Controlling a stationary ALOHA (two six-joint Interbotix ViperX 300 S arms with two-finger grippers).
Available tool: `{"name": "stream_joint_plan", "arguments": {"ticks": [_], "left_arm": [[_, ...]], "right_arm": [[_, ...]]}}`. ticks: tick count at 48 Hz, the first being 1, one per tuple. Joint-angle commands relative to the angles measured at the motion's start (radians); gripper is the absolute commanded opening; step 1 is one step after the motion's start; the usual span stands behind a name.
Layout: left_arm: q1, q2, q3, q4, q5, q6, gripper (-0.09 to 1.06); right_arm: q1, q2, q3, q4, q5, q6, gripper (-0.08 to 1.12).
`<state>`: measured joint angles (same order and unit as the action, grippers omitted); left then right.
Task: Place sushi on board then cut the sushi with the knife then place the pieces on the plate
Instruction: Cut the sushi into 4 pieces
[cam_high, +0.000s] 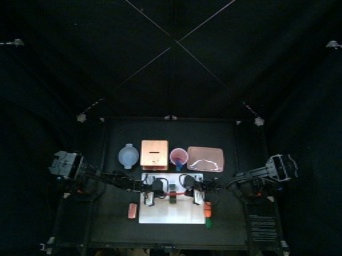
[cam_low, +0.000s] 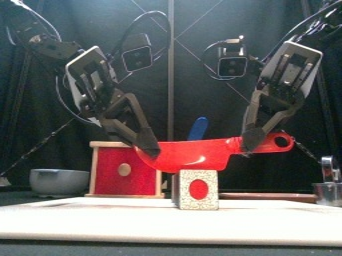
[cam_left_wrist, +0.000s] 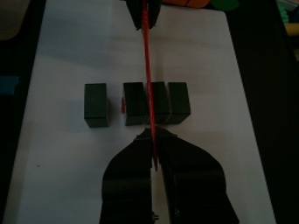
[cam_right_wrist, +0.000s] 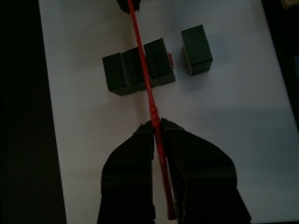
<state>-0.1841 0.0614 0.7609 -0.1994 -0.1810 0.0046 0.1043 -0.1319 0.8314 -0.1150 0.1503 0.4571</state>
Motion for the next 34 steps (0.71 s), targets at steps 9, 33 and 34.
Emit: {"name": "stream_joint_plan", "arguments": {"ticks": [9,33,34], "left_arm": [[-0.006,-0.018,-0.02,0.012,-0.003,0.003,0.38],[-0.006,-0.009,-0.018,0.02,-0.003,0.002,0.38],[-0.006,-0.009,-0.018,0.02,-0.003,0.002,0.38]], "right_arm": [[-0.015,-0.044,-0.012,0.0,0.002,0.0,0.42],[-0.02,-0.034,-0.005,0.0,0.002,0.0,0.42],[-0.021,-0.034,-0.005,0.0,0.002,-0.002,0.42]]}}
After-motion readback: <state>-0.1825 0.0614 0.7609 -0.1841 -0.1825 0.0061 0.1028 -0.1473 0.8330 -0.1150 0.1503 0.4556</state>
